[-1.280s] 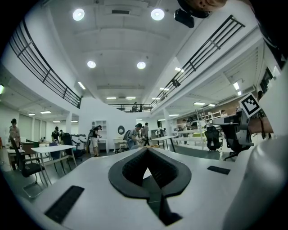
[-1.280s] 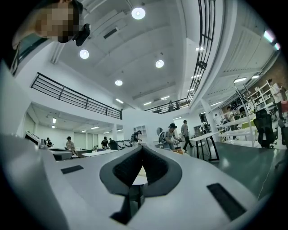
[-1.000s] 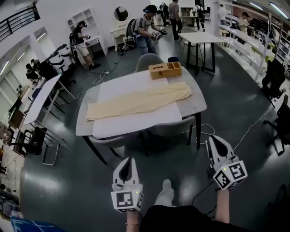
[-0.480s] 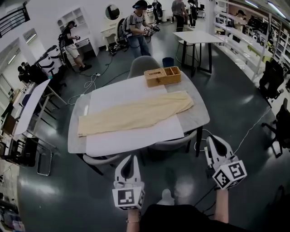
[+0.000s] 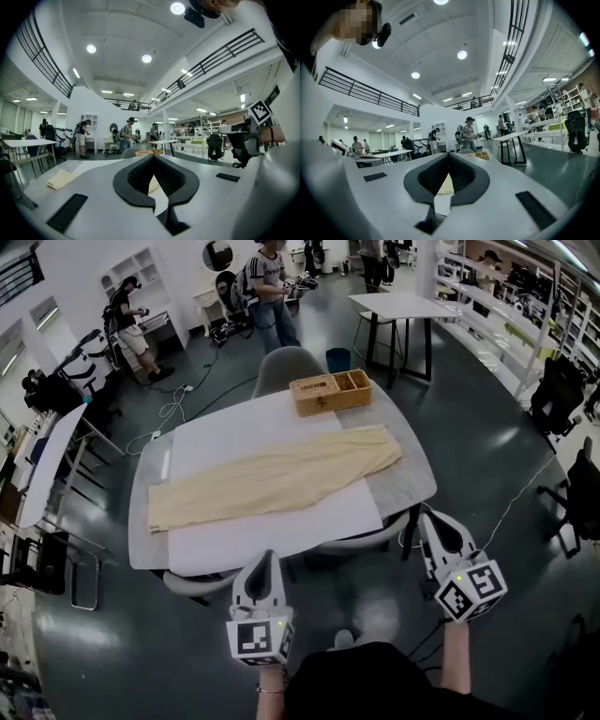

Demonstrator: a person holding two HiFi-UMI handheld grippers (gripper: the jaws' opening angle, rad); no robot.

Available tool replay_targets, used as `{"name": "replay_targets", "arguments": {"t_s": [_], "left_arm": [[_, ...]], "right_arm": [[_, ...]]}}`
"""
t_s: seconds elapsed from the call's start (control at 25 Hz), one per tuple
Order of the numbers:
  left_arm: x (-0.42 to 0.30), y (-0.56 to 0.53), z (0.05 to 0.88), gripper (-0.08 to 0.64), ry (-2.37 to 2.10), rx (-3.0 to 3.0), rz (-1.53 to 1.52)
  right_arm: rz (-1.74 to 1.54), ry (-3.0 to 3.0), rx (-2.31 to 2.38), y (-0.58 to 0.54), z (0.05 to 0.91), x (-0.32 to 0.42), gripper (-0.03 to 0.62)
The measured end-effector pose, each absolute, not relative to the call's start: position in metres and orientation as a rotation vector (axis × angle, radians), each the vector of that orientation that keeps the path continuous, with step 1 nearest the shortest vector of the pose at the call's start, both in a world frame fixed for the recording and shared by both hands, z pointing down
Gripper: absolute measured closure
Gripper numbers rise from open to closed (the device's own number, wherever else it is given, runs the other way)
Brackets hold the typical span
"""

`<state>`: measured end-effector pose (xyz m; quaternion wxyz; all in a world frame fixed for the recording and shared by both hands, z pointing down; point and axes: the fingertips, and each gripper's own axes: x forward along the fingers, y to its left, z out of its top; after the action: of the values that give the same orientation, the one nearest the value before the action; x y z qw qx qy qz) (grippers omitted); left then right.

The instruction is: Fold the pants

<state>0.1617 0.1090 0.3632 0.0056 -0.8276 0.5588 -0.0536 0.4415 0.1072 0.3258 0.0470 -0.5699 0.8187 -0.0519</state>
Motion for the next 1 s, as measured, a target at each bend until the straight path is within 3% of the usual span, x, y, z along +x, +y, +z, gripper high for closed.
{"name": "replay_targets", "arguments": {"t_s": [1.0], "left_arm": [[0.183,-0.02,0.381,0.546,1.737,-2.676,-0.177]], "right_arm": [[-0.256,2.524,-1.753,-0.029,0.348,0.453,0.578]]}}
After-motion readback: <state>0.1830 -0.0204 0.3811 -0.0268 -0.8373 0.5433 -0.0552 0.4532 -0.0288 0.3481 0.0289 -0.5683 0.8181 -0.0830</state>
